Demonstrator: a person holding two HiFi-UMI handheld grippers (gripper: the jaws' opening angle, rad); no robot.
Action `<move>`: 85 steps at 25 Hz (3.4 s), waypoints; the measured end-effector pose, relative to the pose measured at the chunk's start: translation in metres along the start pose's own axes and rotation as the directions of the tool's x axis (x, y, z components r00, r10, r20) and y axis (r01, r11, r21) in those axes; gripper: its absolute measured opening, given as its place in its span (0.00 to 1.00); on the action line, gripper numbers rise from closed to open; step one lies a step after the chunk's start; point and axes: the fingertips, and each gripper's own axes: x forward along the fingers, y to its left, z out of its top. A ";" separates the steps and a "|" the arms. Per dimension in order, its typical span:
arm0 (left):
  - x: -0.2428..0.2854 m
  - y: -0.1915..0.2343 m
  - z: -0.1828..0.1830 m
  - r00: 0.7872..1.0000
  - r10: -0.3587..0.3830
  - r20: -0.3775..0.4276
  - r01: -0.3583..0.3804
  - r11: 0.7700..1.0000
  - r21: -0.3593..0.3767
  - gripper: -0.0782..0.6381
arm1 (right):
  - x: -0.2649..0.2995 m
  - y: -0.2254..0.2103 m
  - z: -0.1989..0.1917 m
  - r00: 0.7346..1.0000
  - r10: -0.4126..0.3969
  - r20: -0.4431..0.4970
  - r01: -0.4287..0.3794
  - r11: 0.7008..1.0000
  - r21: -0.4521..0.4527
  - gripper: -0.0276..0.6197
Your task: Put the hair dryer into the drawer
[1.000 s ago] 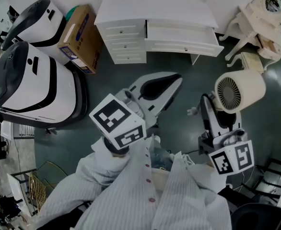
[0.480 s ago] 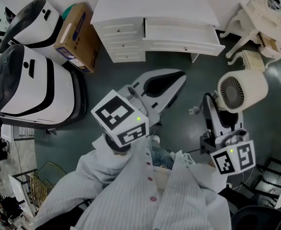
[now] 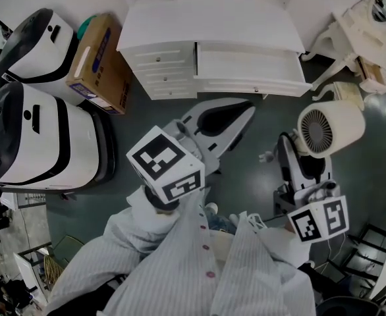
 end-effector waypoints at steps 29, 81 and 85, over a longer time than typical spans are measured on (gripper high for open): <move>0.082 0.190 0.029 0.997 -0.060 -0.050 0.059 0.998 -0.018 0.12 | 0.180 -0.088 -0.001 0.989 -0.145 -0.039 0.147 0.988 0.048 0.38; 0.314 0.344 0.064 0.990 0.138 -0.024 -0.137 0.990 0.042 0.12 | 0.380 -0.309 0.052 0.990 0.108 -0.087 -0.105 0.994 0.041 0.37; 0.316 0.351 0.060 0.988 0.153 -0.030 -0.152 0.988 0.027 0.12 | 0.387 -0.314 0.049 0.988 0.120 -0.100 -0.117 0.992 0.041 0.37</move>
